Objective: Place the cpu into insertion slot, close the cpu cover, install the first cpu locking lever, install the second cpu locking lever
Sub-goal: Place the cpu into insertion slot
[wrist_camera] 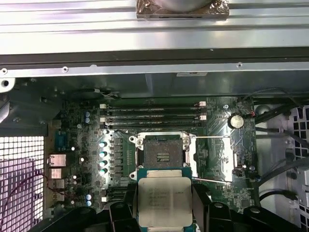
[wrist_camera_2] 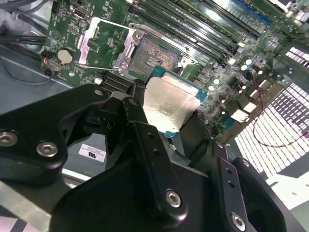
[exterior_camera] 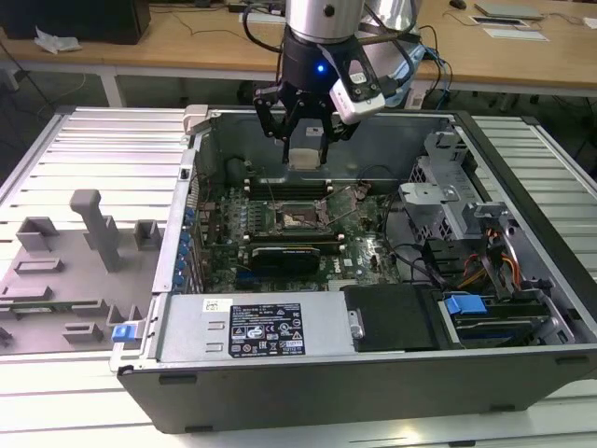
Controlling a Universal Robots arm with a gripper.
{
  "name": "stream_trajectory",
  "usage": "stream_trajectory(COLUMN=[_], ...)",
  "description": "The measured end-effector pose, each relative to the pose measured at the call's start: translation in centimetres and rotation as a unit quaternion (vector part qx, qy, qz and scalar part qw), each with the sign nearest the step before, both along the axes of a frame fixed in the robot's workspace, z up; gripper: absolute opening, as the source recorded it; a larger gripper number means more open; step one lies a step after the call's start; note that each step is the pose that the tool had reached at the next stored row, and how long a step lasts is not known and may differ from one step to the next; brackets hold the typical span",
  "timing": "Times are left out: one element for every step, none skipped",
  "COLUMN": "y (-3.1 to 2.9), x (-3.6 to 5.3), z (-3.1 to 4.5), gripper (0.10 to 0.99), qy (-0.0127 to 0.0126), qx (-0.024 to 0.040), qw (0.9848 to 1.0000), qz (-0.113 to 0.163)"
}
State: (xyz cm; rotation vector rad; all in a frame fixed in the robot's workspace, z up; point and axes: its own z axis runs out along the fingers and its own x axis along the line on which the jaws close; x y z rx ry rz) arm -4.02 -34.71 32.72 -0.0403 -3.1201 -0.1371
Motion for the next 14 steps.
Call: stream_trajectory(y=[0.07, 0.13, 0.18, 0.22, 0.31, 0.35, 0.38, 0.43, 0.45, 0.47, 0.50, 0.50, 0.49, 0.50], x=[0.00, 0.00, 0.00, 0.00, 0.00, 0.00, 0.00, 0.00, 0.00, 0.00, 0.00, 0.01, 0.00, 0.00], z=[-0.22, -0.41, -0.60, -0.76, -1.00, -1.15, -1.31, -1.66, -1.80, -1.93, -2.14, -2.35, -2.40, -2.45], gripper=[0.541, 0.541, 0.541, 0.541, 0.541, 0.541, 0.541, 0.541, 0.541, 0.541, 0.541, 0.541, 0.541, 0.541], qy=[0.0000, -0.0001, -0.0002, -0.0002, -0.0002, -0.0003, -0.0005, -0.0009, -0.0012, -0.0015, -0.0023, -0.0029, -0.0029, -0.0029], qx=[-0.0001, -0.0001, 0.0000, 0.0000, -0.0001, -0.0001, 0.0000, -0.0001, -0.0001, -0.0001, -0.0001, -0.0001, -0.0001, -0.0001], qw=[1.0000, 1.0000, 1.0000, 1.0000, 1.0000, 1.0000, 1.0000, 1.0000, 1.0000, 1.0000, 1.0000, 1.0000, 1.0000, 1.0000], qz=[0.000, 0.000, 0.000, 0.000, 0.000, 0.000, 0.000, 0.000, 0.000, 0.000, 0.001, 0.001, 0.000, -0.001])
